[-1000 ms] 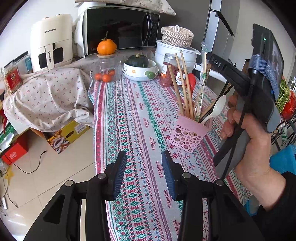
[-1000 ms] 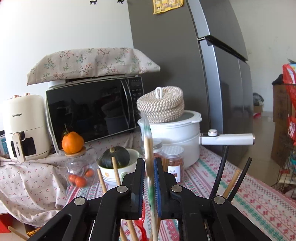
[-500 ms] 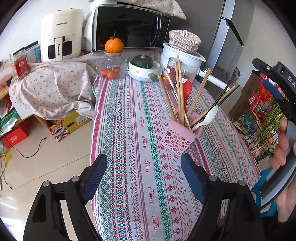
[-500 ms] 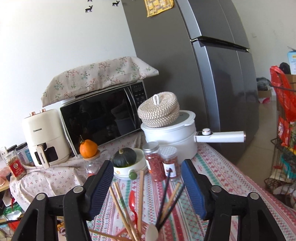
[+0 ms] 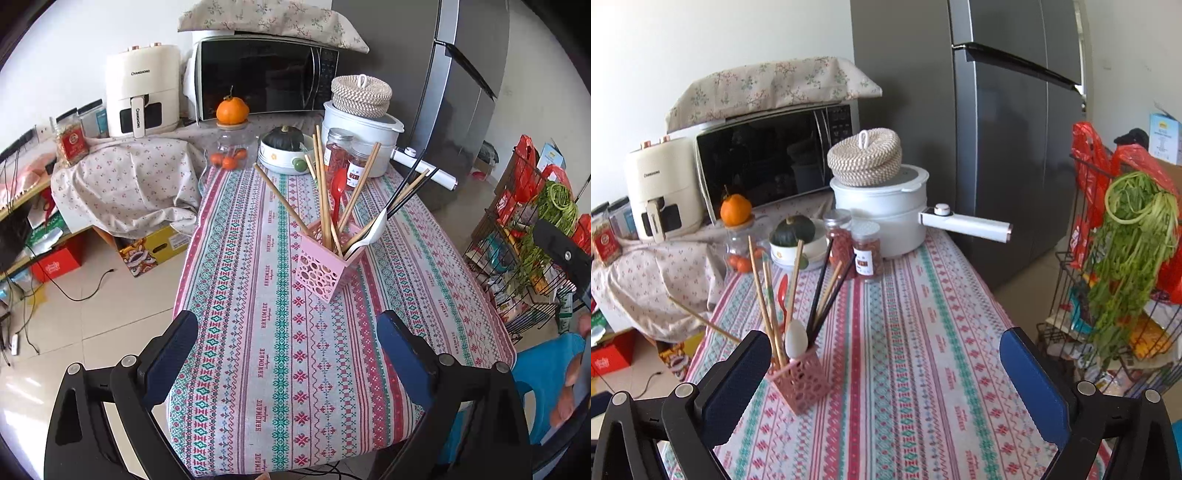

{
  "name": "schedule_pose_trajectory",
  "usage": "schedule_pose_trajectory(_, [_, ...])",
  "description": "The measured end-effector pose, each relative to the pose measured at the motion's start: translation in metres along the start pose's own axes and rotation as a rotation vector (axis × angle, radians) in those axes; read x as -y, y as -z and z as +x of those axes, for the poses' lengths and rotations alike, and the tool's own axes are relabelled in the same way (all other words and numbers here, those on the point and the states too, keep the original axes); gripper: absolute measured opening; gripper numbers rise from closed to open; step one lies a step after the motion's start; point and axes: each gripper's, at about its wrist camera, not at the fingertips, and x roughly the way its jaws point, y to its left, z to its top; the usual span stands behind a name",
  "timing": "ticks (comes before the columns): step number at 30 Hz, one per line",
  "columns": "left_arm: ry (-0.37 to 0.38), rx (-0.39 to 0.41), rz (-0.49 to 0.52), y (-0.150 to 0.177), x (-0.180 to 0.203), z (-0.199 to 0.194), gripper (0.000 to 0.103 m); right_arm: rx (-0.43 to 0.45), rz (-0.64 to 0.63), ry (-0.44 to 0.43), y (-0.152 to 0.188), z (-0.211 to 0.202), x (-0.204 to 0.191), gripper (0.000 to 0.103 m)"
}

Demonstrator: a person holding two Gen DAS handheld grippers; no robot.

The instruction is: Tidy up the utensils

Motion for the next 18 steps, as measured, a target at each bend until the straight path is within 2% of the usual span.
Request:
schedule_pose_trajectory(7, [-0.017, 0.051, 0.032, 0.001, 0.014, -0.012, 0.099, -0.110, -0.027, -0.012, 0.019, 0.004, 0.006, 0.102])
schedule_pose_trajectory(11, [-0.021, 0.072, 0.028, 0.000, 0.014, -0.012, 0.099, -0.147, -0.052, 0.011, 0.024, 0.016, 0.005, 0.102])
schedule_pose_trajectory(18, [-0.018, 0.057, 0.015, 0.000, 0.008, -0.008, 0.099, -0.162, -0.036, 0.019, 0.025, 0.022, 0.005, 0.102])
